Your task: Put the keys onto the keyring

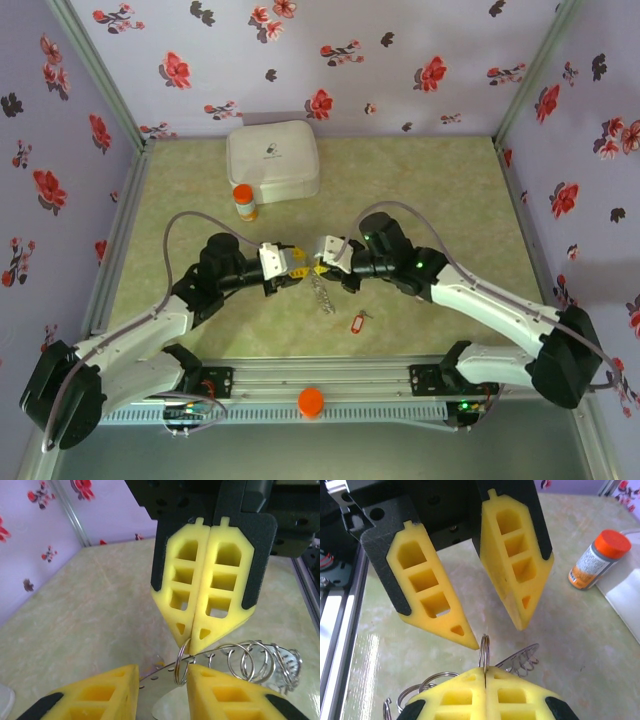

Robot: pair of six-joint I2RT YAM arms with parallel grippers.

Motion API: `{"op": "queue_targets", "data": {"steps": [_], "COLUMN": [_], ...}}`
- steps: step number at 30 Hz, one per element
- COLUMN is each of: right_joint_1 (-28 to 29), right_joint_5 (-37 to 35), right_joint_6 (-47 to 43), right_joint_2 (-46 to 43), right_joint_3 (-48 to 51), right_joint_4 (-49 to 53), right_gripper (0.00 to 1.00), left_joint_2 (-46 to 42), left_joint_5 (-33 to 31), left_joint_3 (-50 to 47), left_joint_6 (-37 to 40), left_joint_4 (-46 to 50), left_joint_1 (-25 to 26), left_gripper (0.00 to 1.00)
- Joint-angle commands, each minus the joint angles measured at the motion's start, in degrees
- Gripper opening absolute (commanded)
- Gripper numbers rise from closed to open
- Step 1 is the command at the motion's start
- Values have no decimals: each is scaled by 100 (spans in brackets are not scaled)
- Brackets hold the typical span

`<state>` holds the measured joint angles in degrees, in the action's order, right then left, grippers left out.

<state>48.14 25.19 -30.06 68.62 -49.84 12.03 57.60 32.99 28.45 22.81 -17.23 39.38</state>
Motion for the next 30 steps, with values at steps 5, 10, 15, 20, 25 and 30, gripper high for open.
{"op": "queue_targets", "data": {"steps": [5,10,15,20,25,30], "right_joint_1": [207,347,436,413,275,300], "right_joint_5": [-392,-427,-429,-639,-1305,-1114], "right_joint_6": [-535,-589,-544,-140,369,1312], "right_joint_2": [221,367,420,277,-397,-997], "right_joint_3": [-627,-737,-712,-548,-92,511], "right_joint_4": [791,837,715,356,415,176], "right_gripper": [0,0,0,16,39,52], "left_joint_2": [162,172,70,-19,-53,120], "left_joint_5": [48,154,189,234,74,-342], "left_joint_3": [377,419,368,266,-42,-312], "left_joint_6": [264,217,166,6,-373,-619], "left_joint_4": [784,888,847,598,-61,-716], "left_joint_1": [55,53,63,47,26,35], "left_gripper": [24,23,10,0,0,0]}}
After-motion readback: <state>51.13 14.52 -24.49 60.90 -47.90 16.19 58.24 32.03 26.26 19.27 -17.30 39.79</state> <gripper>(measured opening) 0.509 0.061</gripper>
